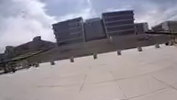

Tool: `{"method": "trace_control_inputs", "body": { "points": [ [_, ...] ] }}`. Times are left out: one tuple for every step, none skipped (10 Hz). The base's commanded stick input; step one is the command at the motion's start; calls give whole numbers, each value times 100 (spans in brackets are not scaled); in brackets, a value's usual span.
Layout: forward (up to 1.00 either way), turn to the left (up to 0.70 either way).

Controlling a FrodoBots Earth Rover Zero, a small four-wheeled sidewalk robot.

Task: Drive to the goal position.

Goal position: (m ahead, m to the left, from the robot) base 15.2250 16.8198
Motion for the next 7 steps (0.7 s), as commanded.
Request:
{"method": "trace_control_inputs", "body": {
  "points": [
    [70, 0],
    [70, 0],
    [70, 0],
    [70, 0],
    [70, 0],
    [70, 0],
    [70, 0]
  ]
}}
